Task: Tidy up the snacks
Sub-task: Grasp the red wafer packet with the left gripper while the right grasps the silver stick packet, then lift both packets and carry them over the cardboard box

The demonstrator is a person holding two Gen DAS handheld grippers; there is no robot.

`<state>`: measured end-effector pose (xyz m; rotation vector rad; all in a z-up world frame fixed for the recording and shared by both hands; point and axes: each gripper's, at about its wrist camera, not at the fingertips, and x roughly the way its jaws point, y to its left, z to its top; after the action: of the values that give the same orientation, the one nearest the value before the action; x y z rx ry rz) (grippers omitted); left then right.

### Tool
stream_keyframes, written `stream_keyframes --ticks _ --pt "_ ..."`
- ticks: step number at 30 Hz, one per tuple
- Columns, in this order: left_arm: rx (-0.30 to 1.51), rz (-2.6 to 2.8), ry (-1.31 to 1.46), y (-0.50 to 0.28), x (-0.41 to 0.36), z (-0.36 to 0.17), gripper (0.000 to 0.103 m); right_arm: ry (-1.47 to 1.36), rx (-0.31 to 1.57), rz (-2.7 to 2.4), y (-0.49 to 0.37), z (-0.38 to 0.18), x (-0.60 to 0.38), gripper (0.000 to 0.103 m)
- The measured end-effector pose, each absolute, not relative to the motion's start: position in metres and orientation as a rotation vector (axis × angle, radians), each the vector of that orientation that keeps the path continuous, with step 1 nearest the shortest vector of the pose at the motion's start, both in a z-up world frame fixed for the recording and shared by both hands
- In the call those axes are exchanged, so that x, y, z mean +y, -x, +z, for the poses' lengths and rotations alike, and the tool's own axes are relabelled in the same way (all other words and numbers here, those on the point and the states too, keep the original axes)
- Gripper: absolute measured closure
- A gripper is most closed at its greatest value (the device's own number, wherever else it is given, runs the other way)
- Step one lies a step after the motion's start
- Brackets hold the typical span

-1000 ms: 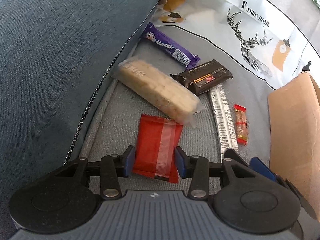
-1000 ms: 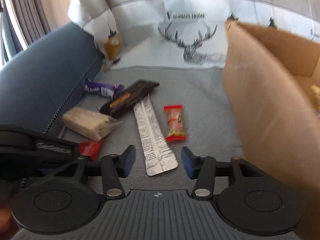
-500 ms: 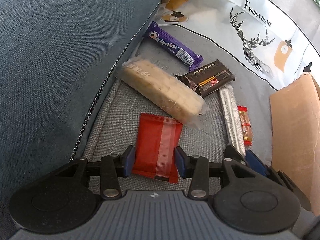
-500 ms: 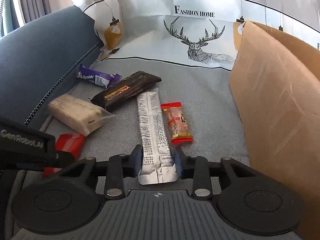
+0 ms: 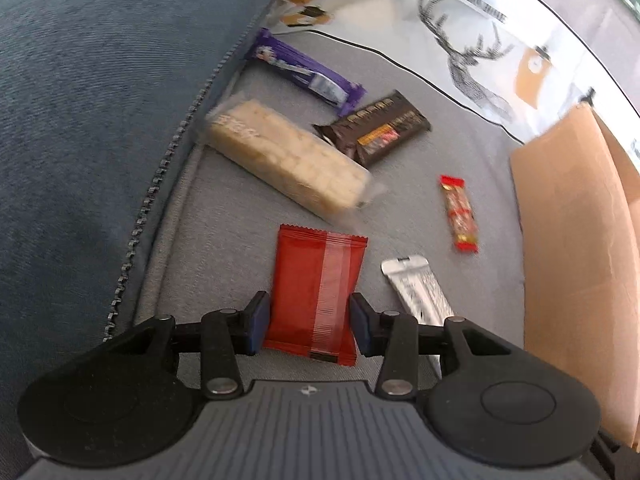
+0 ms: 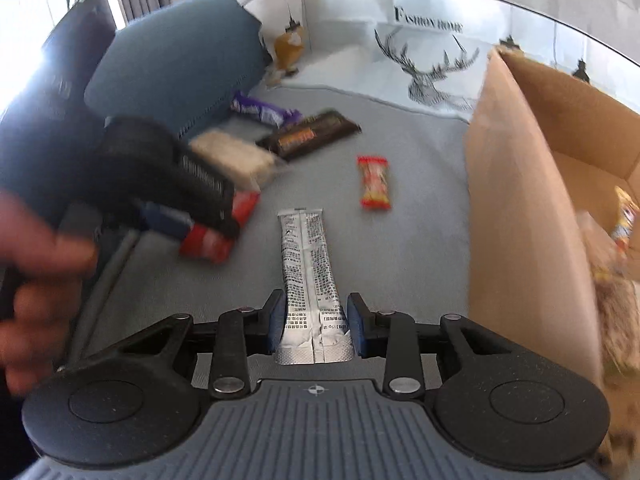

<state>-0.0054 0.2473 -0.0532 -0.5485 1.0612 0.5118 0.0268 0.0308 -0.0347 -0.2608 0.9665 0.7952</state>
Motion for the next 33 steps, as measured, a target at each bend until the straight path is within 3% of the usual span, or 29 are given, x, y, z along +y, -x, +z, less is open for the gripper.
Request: stream_keyframes --ticks 3,7,18,21,24,26,28,33 --pt "1.075 0.503 0.518 0.002 0.243 -0.055 0.055 0.301 1.010 0.804 -0.022 -0.043 0.031 0.066" --pt "1.094 0.516 0.489 -0.004 0.239 -0.058 0.050 0.367 1.019 0.793 -0.021 -0.055 0.039 0.047" --pt "1.112 0.512 0.426 -0.014 0.230 -0.063 0.033 0.352 1.014 0.789 -0.027 -0.070 0.055 0.044" --pt "1.115 0.511 0.409 -0.016 0.228 -0.064 0.032 0.349 1.013 0.790 -0.029 -0.070 0.055 0.045" --pt "1.118 0.513 0.397 -0.017 0.227 -0.064 0.032 0.356 0.997 0.806 -0.029 -0.068 0.054 0.071" --pt "1.119 0.518 0.385 -0.018 0.225 -0.064 0.035 0.362 0.989 0.803 -0.029 -0.067 0.054 0.074" --pt "1.116 0.525 0.362 -0.019 0.223 -0.063 0.051 0.338 0.994 0.792 -0.031 -0.065 0.051 0.075" --pt "1.083 0.526 0.380 -0.017 0.225 -0.057 0.057 0.270 0.960 0.779 -0.035 -0.054 0.044 0.076"
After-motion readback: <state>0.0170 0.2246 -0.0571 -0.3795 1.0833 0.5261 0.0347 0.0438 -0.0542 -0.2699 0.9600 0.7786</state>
